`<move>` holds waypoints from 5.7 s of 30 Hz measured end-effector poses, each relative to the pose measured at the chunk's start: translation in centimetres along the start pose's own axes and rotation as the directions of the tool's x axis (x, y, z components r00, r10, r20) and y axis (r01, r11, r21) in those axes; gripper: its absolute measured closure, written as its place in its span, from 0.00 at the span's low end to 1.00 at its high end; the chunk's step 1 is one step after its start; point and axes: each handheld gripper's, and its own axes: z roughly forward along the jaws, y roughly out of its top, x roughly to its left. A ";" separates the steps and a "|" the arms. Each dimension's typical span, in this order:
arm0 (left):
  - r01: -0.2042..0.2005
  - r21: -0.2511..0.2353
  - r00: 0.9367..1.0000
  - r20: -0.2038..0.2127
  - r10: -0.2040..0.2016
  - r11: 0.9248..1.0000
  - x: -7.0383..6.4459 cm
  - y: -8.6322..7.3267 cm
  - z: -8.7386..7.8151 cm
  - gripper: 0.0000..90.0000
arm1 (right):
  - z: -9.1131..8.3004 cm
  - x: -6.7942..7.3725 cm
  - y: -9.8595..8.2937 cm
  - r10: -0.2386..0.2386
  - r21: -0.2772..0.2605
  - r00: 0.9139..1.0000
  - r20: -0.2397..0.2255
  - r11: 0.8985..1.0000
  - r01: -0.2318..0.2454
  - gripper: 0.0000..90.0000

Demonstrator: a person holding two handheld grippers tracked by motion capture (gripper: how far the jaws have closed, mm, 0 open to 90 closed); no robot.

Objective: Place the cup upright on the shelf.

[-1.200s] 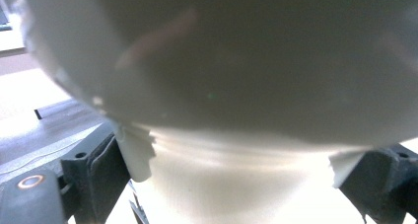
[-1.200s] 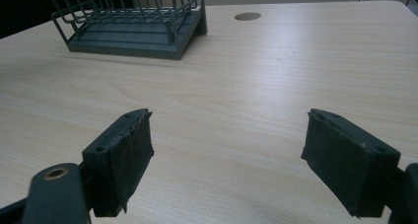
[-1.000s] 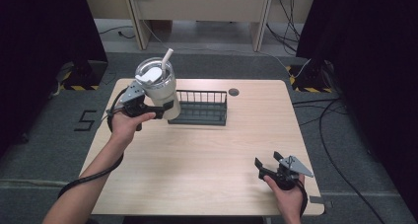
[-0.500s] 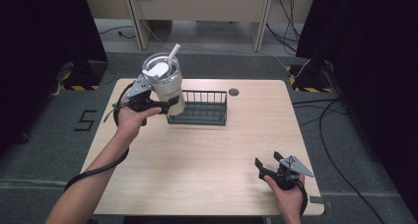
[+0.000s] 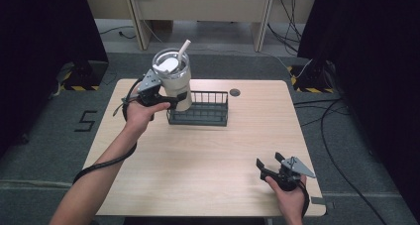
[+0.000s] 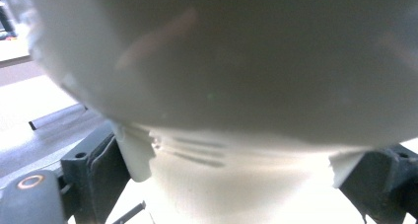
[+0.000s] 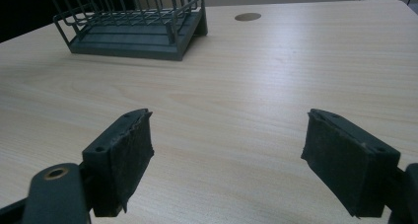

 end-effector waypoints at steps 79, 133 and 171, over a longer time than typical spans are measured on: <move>0.097 0.112 0.995 -0.032 -0.094 0.989 -0.6 -4.8 9.4 0.11 | -0.1 -0.1 -0.1 0.002 -0.007 1.000 -0.018 1.000 -0.002 0.21; 0.090 0.084 0.996 -0.026 -0.088 0.992 -0.7 -6.0 5.9 0.16 | -0.1 0.1 -0.1 -0.006 -0.001 1.000 -0.014 1.000 0.006 0.21; 0.081 0.052 0.996 -0.035 -0.079 0.995 -0.3 -6.0 -0.7 0.16 | -0.1 0.1 0.0 -0.007 0.003 1.000 -0.008 1.000 0.007 0.21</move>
